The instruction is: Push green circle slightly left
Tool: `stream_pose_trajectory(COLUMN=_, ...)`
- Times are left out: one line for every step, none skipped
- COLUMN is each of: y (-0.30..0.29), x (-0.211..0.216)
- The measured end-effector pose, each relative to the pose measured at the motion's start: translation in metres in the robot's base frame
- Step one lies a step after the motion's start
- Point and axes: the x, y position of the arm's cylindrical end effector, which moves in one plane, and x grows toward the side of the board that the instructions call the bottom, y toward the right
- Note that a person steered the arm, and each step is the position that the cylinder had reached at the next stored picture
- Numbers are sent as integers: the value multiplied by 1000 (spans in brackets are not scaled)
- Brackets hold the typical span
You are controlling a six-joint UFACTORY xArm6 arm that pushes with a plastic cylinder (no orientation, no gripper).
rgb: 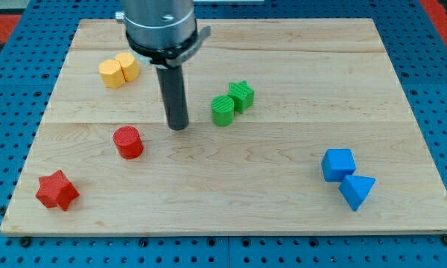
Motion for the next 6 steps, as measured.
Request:
stream_pose_trajectory(y=-47, x=21)
stream_pose_trajectory(y=-68, x=44)
stream_pose_trajectory(y=-14, x=36)
stream_pose_trajectory(y=102, x=27)
stream_pose_trajectory(y=164, x=-19)
stream_pose_trajectory(y=122, x=-30)
